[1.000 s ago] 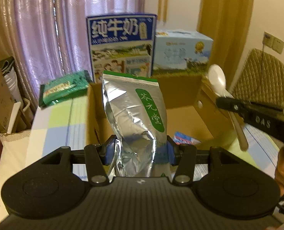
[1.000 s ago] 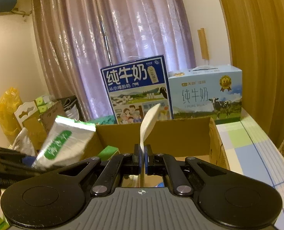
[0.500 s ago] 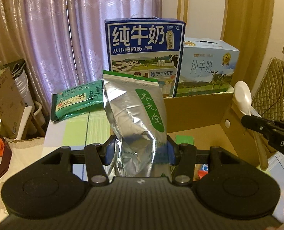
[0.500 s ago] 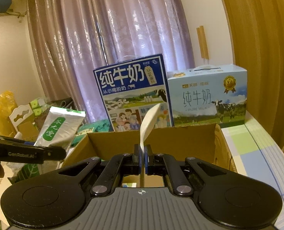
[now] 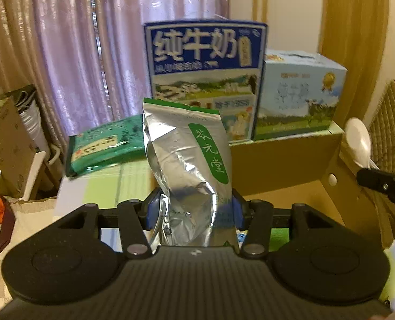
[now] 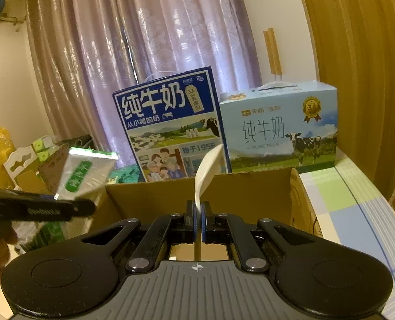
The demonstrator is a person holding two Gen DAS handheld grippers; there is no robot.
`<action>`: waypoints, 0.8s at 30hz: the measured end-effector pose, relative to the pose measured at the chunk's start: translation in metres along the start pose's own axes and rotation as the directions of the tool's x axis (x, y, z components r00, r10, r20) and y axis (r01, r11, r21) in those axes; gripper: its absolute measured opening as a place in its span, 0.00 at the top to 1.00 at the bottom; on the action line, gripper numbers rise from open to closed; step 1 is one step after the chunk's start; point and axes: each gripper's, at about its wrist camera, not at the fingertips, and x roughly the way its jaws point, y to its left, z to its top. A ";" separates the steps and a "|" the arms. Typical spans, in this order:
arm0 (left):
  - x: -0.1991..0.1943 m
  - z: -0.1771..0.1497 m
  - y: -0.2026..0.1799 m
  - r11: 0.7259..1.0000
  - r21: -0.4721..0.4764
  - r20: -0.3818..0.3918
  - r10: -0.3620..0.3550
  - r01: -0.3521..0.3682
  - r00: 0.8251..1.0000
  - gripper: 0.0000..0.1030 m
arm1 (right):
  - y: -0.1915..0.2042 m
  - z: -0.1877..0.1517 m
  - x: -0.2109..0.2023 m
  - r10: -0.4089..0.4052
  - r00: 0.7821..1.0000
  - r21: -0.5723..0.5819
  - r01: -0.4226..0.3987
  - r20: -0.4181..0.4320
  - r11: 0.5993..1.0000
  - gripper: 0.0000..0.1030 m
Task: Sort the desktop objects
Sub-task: 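Open both grippers to drop the foil bag and spoon into the box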
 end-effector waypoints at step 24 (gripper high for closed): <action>0.027 -0.010 -0.050 0.993 0.028 -0.042 -0.117 0.118 0.992 0.53 | -0.020 -0.005 0.012 -0.024 0.999 0.024 0.026 -0.047 0.999 1.00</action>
